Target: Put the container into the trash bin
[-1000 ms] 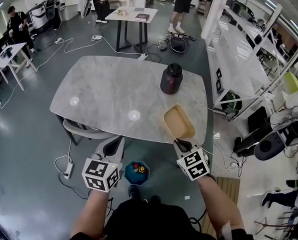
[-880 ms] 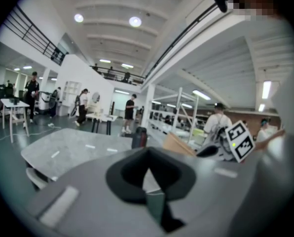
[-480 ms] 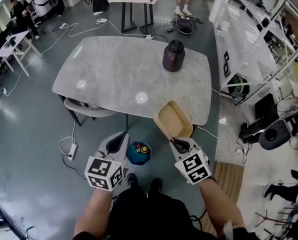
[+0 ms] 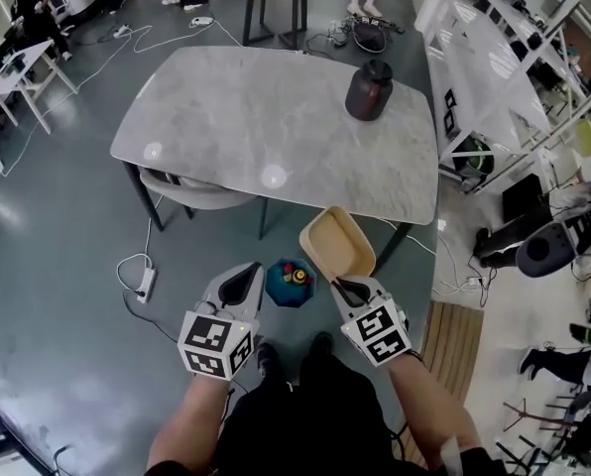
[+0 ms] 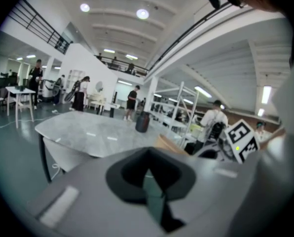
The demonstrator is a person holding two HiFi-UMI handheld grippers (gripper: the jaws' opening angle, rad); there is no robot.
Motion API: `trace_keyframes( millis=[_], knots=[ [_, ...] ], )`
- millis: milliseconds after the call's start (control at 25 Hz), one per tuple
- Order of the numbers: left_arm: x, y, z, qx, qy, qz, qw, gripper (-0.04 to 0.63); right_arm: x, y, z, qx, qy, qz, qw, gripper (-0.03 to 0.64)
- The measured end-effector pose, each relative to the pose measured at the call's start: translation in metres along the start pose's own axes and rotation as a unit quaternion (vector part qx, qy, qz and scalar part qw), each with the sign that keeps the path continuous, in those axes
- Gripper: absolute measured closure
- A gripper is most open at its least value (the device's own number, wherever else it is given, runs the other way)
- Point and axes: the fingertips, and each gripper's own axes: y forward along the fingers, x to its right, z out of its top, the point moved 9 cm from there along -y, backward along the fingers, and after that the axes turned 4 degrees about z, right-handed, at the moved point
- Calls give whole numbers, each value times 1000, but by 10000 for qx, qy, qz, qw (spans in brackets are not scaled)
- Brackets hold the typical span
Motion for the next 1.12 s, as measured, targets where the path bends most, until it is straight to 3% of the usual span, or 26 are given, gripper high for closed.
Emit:
trace_keyframes(
  millis=[280,480,1120],
  knots=[
    [-32,11,-56,-261,-204,45,9994,591,-37,62,-38,-398,113,404,9983,606],
    [-55,40,-91,-384,-418,177,9982,591,-33,112,-64,-603,131,529,9967,606],
    [-96,122,-246,-1250,-426,133,9912,591,-30,315,-224,-1671,31,840,9823,604]
  ],
)
